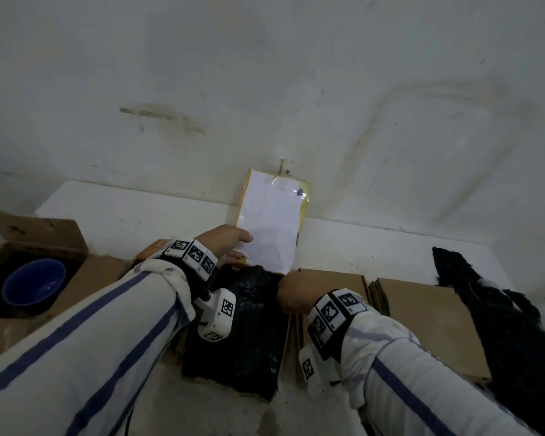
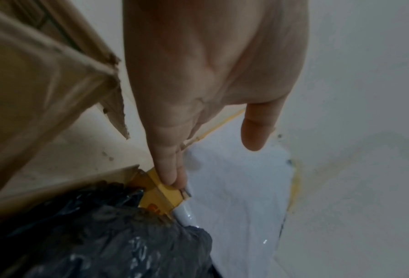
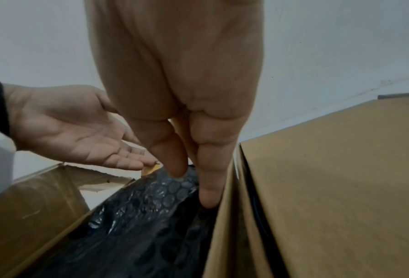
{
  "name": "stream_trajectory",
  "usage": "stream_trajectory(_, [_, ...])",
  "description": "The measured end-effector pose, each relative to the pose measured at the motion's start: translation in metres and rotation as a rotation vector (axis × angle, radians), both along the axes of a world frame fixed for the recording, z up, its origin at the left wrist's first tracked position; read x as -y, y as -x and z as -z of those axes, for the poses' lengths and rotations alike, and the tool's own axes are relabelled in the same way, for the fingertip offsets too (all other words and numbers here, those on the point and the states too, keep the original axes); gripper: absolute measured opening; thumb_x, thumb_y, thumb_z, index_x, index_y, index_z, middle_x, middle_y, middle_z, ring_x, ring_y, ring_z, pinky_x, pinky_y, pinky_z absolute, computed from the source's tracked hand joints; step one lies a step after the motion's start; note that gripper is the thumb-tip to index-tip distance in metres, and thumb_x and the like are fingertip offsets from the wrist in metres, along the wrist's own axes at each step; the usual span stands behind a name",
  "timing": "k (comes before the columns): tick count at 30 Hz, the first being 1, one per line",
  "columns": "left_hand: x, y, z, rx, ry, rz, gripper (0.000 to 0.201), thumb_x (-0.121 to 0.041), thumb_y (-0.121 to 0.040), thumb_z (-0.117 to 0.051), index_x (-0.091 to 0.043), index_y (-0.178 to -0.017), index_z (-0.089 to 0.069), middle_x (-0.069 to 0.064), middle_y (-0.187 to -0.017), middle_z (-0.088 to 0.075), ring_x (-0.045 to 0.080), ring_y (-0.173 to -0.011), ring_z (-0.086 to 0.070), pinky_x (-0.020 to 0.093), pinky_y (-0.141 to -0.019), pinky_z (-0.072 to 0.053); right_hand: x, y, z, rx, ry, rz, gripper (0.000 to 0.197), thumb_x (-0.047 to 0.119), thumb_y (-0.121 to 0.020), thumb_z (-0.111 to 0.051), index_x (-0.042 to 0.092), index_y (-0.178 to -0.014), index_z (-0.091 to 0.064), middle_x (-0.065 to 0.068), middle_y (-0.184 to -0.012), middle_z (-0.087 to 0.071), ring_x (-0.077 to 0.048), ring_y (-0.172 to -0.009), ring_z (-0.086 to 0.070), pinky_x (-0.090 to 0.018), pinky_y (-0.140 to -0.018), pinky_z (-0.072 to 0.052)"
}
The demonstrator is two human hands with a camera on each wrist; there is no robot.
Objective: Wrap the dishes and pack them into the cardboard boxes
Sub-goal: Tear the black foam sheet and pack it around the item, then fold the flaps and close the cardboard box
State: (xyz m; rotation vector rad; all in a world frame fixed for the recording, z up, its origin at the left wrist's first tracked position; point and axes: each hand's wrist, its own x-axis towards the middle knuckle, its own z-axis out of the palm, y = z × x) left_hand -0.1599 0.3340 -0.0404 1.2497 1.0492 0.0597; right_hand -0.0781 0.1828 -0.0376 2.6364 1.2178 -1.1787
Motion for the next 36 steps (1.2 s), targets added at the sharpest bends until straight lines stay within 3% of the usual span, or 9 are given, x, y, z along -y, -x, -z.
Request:
stream_trajectory(4, [0.005,0.003,-0.003,0.039,-0.023,0.016,0.044,-0.013,-0.094,-0.048,-0.004,-0.135,-0.038,0.014,-0.135,-0.043,0.028,-0.089,-0.056,0.03,-0.064,-0.049,0.0,0.0,-0.004,0.007,-0.013,0.004,0.033,0.007,-0.094,-0.044,-0.002,-0.124,-0.055,-0.019,-0.124,-0.058,-0.03,-0.114,-0.058,-0.026,-0.077,-0.047])
stream_trajectory(9, [0.014,0.016,-0.016,0.08,-0.098,0.032,0.015,-0.013,-0.093,-0.044,-0.012,-0.105,-0.052,0.009,-0.096,-0.051,0.021,-0.076,-0.055,0.03,-0.067,-0.045,0.005,0.0,-0.002,0.015,-0.06,0.051,0.032,0.01,-0.093,-0.044,-0.001,-0.12,-0.058,-0.019,-0.119,-0.061,-0.032,-0.111,-0.059,-0.035,-0.092,-0.048])
stream_trajectory(12, [0.016,0.024,-0.023,0.216,-0.131,-0.044,0.014,-0.007,-0.091,-0.041,-0.015,-0.083,-0.05,0.008,-0.08,-0.046,0.018,-0.062,-0.048,0.028,-0.058,-0.039,0.01,-0.001,-0.004,-0.16,-0.186,0.246,0.03,0.007,-0.093,-0.045,-0.005,-0.118,-0.057,-0.014,-0.09,-0.064,-0.027,-0.078,-0.064,-0.034,-0.077,-0.055])
stream_trajectory(14, [0.021,0.031,-0.029,0.289,-0.162,-0.111,0.013,-0.005,-0.091,-0.041,-0.013,-0.088,-0.05,0.008,-0.079,-0.047,0.017,-0.061,-0.048,0.028,-0.056,-0.037,0.017,0.004,-0.006,-0.268,-0.19,0.31,0.026,0.004,-0.092,-0.047,-0.003,-0.115,-0.059,-0.007,-0.074,-0.059,-0.019,-0.062,-0.059,-0.03,-0.065,-0.054])
stream_trajectory(19, [0.035,0.051,-0.033,0.397,-0.138,-0.227,0.021,-0.023,-0.087,-0.045,-0.013,-0.097,-0.062,0.008,-0.093,-0.059,0.019,-0.072,-0.057,0.027,-0.063,-0.044,0.034,0.029,-0.007,-0.474,0.02,0.306,0.017,0.002,-0.094,-0.049,0.006,-0.079,-0.056,-0.01,-0.074,-0.057,-0.016,-0.062,-0.058,-0.024,-0.053,-0.054])
stream_trajectory(24, [0.056,0.074,-0.027,0.458,-0.106,-0.252,0.051,-0.05,-0.098,-0.032,-0.01,-0.106,-0.062,0.006,-0.1,-0.065,0.02,-0.084,-0.063,0.035,-0.082,-0.05,0.049,0.041,-0.003,-0.439,-0.021,0.19,0.021,0.001,-0.09,-0.056,0.01,-0.072,-0.053,-0.009,-0.069,-0.055,-0.012,-0.051,-0.059,-0.021,-0.046,-0.052])
stream_trajectory(27, [0.072,0.087,-0.026,0.446,-0.062,-0.284,0.024,-0.03,-0.098,-0.044,-0.011,-0.092,-0.058,0.003,-0.09,-0.058,0.018,-0.08,-0.06,0.033,-0.085,-0.047,0.063,0.051,0.0,-0.419,-0.012,0.053,0.005,0.005,-0.087,-0.06,0.009,-0.088,-0.063,-0.008,-0.078,-0.064,-0.016,-0.065,-0.063,-0.022,-0.057,-0.055])
stream_trajectory(30, [0.085,0.102,-0.021,0.375,-0.065,-0.225,0.011,-0.002,-0.094,-0.044,-0.003,-0.089,-0.055,0.011,-0.091,-0.052,0.018,-0.084,-0.056,0.021,-0.067,-0.052,0.071,0.057,0.005,-0.38,-0.033,-0.013,0.022,0.005,-0.086,-0.06,0.015,-0.106,-0.064,-0.008,-0.099,-0.068,-0.019,-0.081,-0.066,-0.025,-0.071,-0.055])
stream_trajectory(36, [0.128,0.129,-0.009,0.242,-0.046,-0.302,0.027,-0.001,-0.094,-0.048,-0.004,-0.12,-0.043,0.017,-0.1,-0.056,0.021,-0.074,-0.059,0.035,-0.07,-0.054,0.092,0.059,0.011,-0.583,-0.18,0.198,0.017,-0.007,-0.089,-0.053,0.008,-0.087,-0.063,-0.007,-0.095,-0.063,-0.017,-0.086,-0.063,-0.021,-0.059,-0.05])
